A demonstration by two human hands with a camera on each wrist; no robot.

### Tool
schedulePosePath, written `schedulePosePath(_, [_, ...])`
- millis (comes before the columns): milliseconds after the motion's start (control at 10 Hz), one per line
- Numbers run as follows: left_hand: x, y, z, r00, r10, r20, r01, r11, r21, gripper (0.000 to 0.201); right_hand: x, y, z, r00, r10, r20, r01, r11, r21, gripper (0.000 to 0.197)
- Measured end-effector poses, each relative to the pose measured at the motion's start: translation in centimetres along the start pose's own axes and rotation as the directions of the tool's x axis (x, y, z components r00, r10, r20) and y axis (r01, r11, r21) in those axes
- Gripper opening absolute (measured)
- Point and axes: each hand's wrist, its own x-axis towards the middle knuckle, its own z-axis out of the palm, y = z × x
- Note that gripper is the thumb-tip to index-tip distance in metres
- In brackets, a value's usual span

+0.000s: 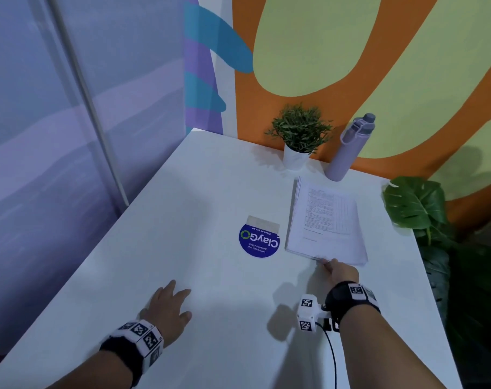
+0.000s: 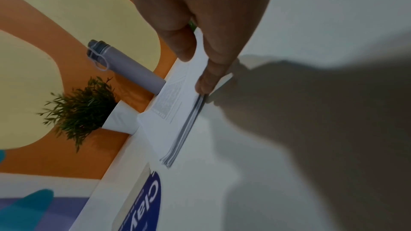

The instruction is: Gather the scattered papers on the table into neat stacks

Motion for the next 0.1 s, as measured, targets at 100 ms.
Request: schedulePosePath(100, [0.08,-0.57,-0.17,1.000,0.021,-0.003,-0.021,1.000,-0.010,0.057,-1.59,1.26,-0.67,0.999,-0.013,0.040,0.017,0.993,-0.119,0.030])
